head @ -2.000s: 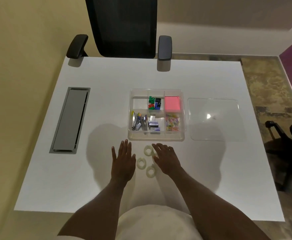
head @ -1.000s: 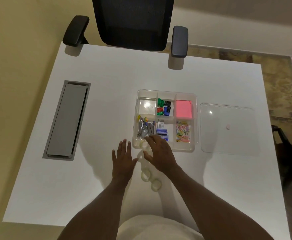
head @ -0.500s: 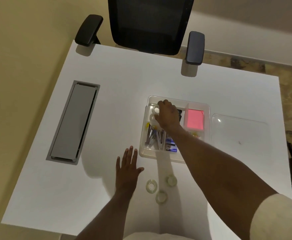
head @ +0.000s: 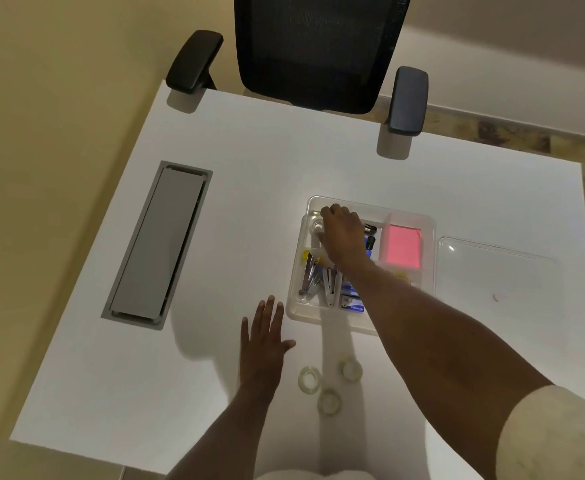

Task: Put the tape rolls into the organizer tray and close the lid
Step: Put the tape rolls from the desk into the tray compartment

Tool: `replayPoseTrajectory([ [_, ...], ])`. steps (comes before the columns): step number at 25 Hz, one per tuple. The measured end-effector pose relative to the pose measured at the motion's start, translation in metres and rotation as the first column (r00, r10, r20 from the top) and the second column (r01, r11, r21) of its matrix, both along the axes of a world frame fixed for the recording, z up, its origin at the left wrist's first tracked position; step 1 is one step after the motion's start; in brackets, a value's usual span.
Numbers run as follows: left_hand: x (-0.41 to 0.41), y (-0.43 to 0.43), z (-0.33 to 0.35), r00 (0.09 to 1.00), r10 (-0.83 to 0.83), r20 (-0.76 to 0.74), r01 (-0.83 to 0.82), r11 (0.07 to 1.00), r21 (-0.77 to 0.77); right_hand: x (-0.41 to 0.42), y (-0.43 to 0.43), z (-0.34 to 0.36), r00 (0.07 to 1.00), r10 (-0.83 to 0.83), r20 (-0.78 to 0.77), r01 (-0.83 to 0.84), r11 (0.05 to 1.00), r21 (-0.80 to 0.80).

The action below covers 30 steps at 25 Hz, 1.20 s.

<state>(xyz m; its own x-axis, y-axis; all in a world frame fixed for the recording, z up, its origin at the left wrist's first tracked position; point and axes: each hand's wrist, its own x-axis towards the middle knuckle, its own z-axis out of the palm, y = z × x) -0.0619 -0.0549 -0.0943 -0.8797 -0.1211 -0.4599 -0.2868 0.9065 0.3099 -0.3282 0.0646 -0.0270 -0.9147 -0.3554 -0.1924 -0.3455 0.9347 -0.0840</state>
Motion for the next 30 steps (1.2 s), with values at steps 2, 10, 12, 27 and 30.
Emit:
replayPoseTrajectory([
  [2,0.001,-0.001,0.003,1.000,-0.011,0.006,0.011,1.000,-0.005,0.012,0.005,0.006,1.000,0.010,-0.027,-0.011,0.999,-0.032],
  [10,-0.005,0.004,0.027,0.998,-0.030,0.050,0.031,0.999,-0.038,0.093,0.034,0.025,0.988,0.084,-0.128,-0.101,0.985,-0.140],
  [12,-0.007,0.006,0.032,0.998,-0.037,0.057,0.040,0.998,-0.053,0.117,0.044,0.027,0.985,0.084,-0.148,-0.110,0.979,-0.172],
  [27,-0.010,0.012,0.041,0.992,-0.044,0.120,0.051,0.998,-0.049,0.266,0.130,-0.006,0.976,0.069,0.208,-0.050,0.994,-0.095],
  [30,-0.009,0.012,0.040,0.991,-0.046,0.123,0.051,0.998,-0.044,0.274,0.135,-0.011,0.956,0.003,0.294,0.015,0.998,-0.061],
])
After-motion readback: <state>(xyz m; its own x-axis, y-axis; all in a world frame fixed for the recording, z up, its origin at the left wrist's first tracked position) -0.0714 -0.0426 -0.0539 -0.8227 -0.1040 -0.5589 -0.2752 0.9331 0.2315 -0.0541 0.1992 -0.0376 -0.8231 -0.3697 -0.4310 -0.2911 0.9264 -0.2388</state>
